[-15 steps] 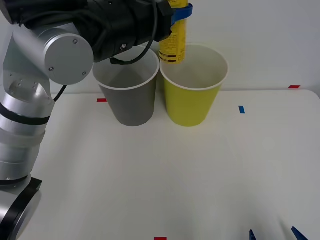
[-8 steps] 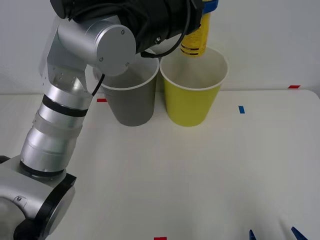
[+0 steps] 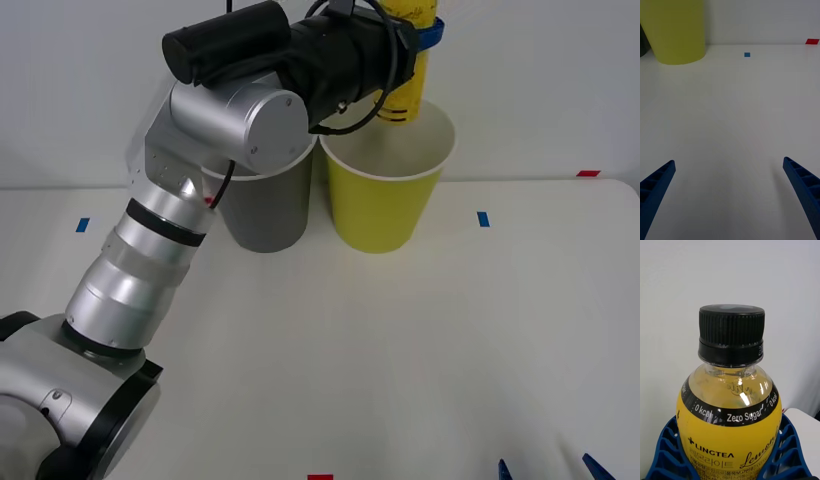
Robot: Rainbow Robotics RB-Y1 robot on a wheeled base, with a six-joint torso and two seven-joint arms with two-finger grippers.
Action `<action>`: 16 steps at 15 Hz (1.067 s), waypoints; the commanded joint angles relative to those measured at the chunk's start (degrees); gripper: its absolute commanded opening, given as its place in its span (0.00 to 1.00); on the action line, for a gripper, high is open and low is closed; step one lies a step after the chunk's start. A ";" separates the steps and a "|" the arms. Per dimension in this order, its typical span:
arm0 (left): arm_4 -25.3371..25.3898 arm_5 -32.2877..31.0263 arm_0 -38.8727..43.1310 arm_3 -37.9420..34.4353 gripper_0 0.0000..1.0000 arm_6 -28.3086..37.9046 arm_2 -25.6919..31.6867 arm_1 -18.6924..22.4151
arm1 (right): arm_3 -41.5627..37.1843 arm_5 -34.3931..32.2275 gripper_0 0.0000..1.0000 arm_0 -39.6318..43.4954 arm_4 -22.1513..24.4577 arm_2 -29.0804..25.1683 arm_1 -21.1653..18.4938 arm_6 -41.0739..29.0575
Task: Put cans in the gray bin and PET bottles in the light green bin.
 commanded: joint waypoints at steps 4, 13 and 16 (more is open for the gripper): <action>-1.11 -2.93 0.01 4.58 0.00 -1.67 -0.07 -1.82 | 0.00 0.00 1.00 0.00 0.00 0.00 0.00 0.00; -2.34 -3.45 0.01 5.54 0.00 -1.94 -0.07 -3.23 | 0.00 0.00 1.00 0.00 0.00 0.00 0.00 0.00; -2.69 -4.07 0.01 5.46 0.00 -1.94 -0.07 -3.23 | 0.00 0.00 1.00 0.00 0.00 0.00 0.00 0.00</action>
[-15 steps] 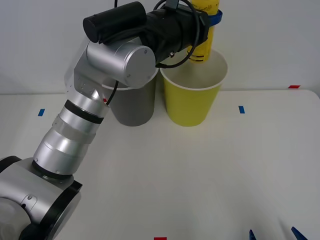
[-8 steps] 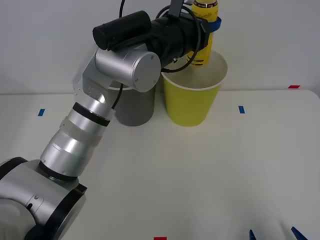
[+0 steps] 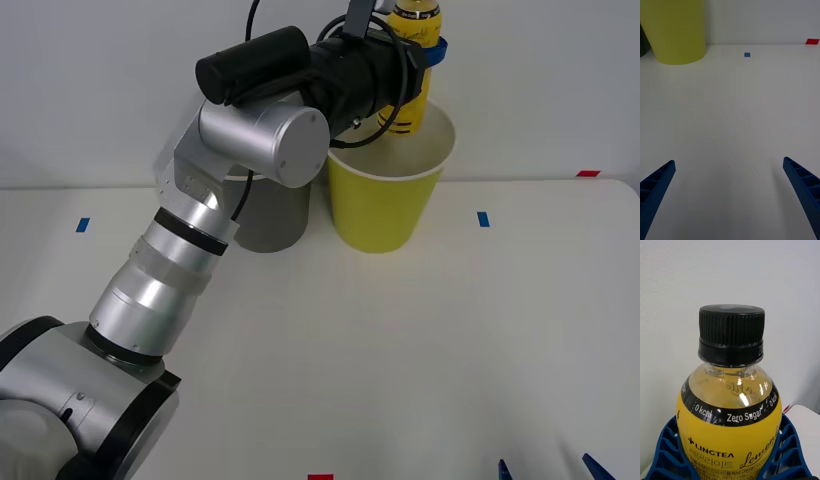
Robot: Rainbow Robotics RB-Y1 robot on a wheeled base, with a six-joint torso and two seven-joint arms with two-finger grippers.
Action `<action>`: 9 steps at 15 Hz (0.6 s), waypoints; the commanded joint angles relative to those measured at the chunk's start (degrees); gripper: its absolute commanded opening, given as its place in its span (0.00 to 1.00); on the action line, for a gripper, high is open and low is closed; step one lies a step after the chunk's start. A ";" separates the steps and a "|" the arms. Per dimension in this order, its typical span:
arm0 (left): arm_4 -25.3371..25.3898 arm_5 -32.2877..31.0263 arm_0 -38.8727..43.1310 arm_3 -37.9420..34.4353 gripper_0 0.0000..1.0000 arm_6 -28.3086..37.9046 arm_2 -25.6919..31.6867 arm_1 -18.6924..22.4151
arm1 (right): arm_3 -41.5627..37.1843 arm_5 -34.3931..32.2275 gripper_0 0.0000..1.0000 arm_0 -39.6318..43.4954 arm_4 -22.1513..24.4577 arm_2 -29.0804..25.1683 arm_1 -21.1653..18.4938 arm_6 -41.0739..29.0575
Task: Put cans in the gray bin and PET bottles in the light green bin.
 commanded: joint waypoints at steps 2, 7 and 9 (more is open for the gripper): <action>-0.34 -1.09 0.01 0.00 0.00 0.09 0.00 -0.10 | 0.00 0.00 1.00 0.00 0.00 0.00 0.00 0.00; -0.34 -1.53 0.01 0.00 0.00 0.53 0.00 -0.80 | 0.00 0.00 1.00 0.00 0.00 0.00 0.00 0.00; -0.16 -1.71 0.01 -0.09 0.09 0.53 0.00 -0.89 | 0.00 0.00 1.00 0.00 0.00 0.00 0.00 0.00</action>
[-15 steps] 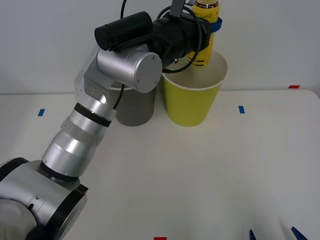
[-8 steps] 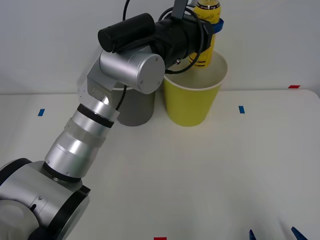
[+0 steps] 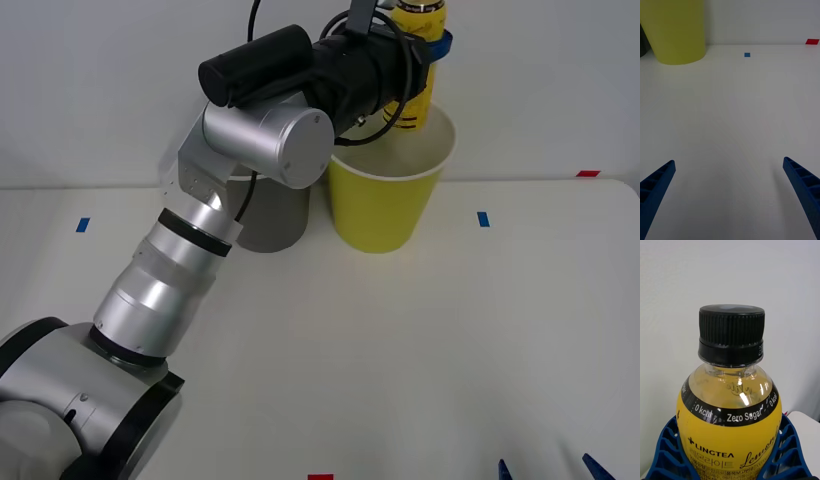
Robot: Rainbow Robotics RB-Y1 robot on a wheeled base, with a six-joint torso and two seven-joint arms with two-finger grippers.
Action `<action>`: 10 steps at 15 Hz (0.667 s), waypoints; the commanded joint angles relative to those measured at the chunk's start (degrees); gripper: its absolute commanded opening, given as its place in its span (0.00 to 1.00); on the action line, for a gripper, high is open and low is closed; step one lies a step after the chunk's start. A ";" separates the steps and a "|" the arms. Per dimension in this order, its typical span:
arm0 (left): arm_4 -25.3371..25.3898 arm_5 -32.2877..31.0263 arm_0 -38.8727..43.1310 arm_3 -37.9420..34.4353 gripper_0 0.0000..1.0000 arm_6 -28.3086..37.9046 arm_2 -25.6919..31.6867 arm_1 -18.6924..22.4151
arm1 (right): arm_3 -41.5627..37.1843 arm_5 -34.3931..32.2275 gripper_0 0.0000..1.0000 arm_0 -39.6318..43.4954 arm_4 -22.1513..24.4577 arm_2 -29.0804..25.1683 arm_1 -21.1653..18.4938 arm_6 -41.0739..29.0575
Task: Put cans in the gray bin and PET bottles in the light green bin.
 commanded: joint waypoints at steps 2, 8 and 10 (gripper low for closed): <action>0.84 -0.23 0.02 0.00 1.00 0.15 0.00 -0.23 | 0.00 0.00 1.00 0.00 0.00 0.00 0.00 0.00; 2.68 -0.06 0.02 -1.59 1.00 0.15 0.00 1.88 | 0.00 0.00 1.00 0.00 0.00 0.00 0.00 0.00; 3.47 5.92 0.02 -5.80 1.00 0.42 0.44 4.25 | 0.00 0.00 1.00 0.00 0.00 0.00 0.00 0.00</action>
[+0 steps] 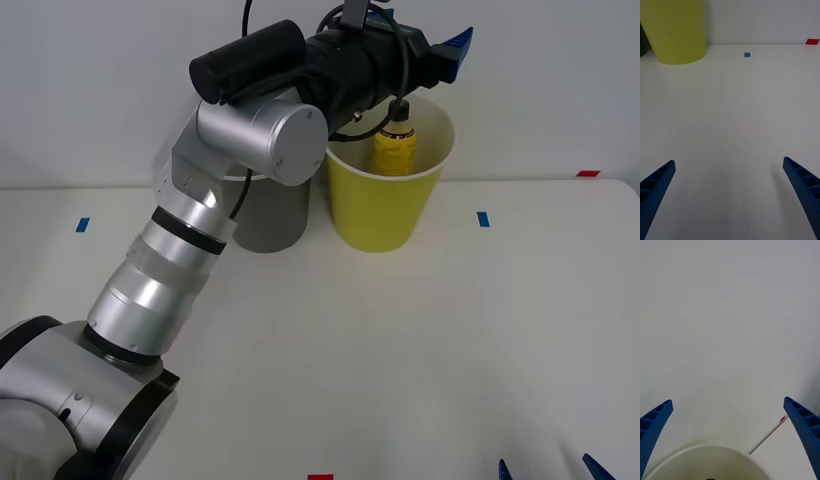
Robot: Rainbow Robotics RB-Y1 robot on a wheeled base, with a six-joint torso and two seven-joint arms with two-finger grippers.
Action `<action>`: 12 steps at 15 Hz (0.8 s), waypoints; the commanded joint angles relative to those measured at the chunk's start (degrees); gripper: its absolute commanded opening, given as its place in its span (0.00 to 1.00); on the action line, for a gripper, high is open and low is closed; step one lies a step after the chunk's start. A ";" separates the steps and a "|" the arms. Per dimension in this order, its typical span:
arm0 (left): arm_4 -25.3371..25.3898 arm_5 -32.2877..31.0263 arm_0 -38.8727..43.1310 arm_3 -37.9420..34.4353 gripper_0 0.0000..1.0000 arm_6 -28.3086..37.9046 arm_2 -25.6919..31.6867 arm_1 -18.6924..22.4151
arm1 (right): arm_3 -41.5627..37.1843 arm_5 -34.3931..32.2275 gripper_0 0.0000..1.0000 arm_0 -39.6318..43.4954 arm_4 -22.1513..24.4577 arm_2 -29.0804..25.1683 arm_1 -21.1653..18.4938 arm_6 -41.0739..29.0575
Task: Put cans in the gray bin and PET bottles in the light green bin.
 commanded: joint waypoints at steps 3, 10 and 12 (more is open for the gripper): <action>1.96 15.91 0.18 -10.68 1.00 0.37 3.25 4.77 | 0.00 0.00 1.00 0.00 0.00 0.00 0.00 0.00; 2.92 22.68 8.97 -27.20 1.00 0.02 6.86 12.60 | 0.00 0.00 1.00 0.00 0.00 0.00 0.00 0.00; 2.13 22.68 16.35 -35.03 1.00 -0.60 9.05 13.56 | 0.00 0.00 1.00 0.00 0.00 0.00 0.00 0.00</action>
